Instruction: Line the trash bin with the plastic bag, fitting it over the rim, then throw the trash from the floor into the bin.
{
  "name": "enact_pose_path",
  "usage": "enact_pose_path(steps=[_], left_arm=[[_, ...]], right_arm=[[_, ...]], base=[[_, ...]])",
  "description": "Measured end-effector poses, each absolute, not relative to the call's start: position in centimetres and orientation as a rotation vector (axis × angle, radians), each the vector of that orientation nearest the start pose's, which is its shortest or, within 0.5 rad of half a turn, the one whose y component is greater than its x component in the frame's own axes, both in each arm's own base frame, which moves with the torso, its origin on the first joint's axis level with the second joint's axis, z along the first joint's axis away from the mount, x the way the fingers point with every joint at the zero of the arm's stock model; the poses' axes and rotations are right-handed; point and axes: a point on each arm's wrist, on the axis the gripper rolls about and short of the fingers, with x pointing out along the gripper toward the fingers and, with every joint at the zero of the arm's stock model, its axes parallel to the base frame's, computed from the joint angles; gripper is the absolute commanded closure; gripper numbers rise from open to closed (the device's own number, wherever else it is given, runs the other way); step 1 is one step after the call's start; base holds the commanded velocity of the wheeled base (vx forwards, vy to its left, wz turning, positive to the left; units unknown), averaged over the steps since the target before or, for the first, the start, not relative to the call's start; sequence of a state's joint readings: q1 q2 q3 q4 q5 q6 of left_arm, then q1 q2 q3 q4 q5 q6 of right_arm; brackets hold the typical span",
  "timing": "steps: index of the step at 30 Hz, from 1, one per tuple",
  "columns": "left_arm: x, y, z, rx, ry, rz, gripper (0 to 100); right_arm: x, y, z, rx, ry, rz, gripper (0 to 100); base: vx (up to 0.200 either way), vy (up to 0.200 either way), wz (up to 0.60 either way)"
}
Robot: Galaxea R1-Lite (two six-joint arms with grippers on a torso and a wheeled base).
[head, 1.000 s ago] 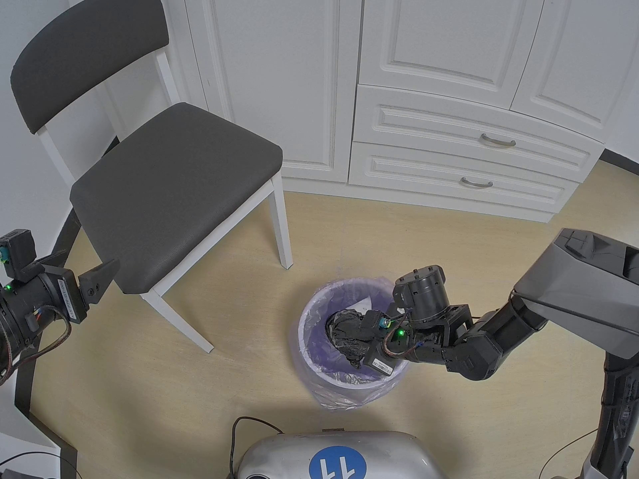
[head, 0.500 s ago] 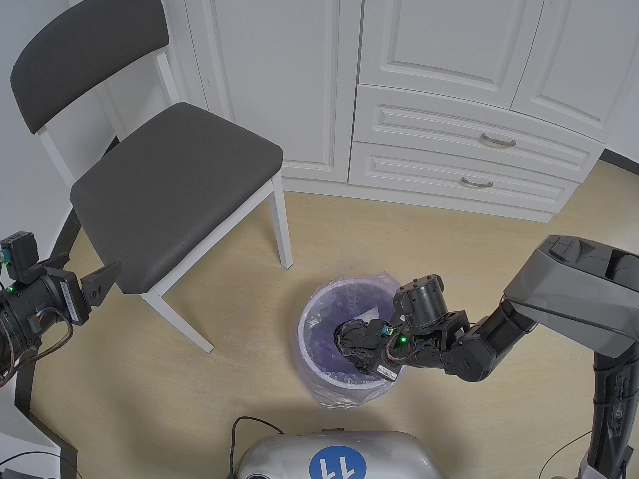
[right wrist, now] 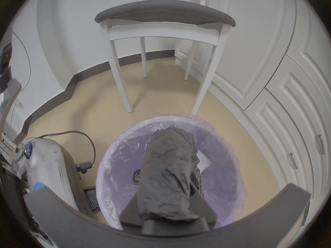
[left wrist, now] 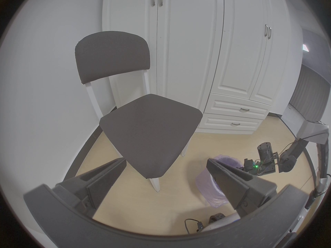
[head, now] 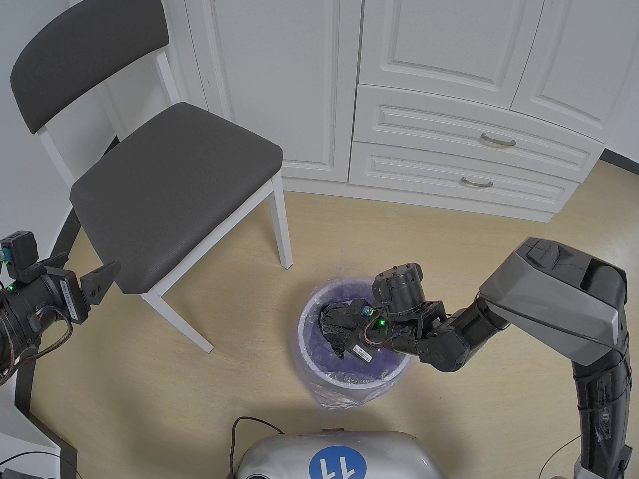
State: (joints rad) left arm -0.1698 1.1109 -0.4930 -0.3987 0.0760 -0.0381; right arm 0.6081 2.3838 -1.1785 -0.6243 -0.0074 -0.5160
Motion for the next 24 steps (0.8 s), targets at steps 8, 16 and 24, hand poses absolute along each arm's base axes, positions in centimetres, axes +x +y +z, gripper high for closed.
enact_pose_path(steps=[8, 16, 24], left_arm=[[15.1, -2.4, 20.7, -0.011, 0.220, -0.089, 0], [14.9, -2.4, 20.7, 0.002, 0.215, -0.094, 0], [15.0, -2.4, 20.7, 0.003, 0.199, -0.094, 0]], right_arm=[[34.1, 23.6, 2.2, -0.697, 0.436, 0.731, 100], [31.4, 20.9, 3.1, -0.731, 0.515, 0.736, 100], [32.4, 21.6, 1.4, -0.732, 0.531, 0.739, 100]], base=[[0.000, 0.000, 0.00], [0.000, 0.000, 0.00], [0.000, 0.000, 0.00]])
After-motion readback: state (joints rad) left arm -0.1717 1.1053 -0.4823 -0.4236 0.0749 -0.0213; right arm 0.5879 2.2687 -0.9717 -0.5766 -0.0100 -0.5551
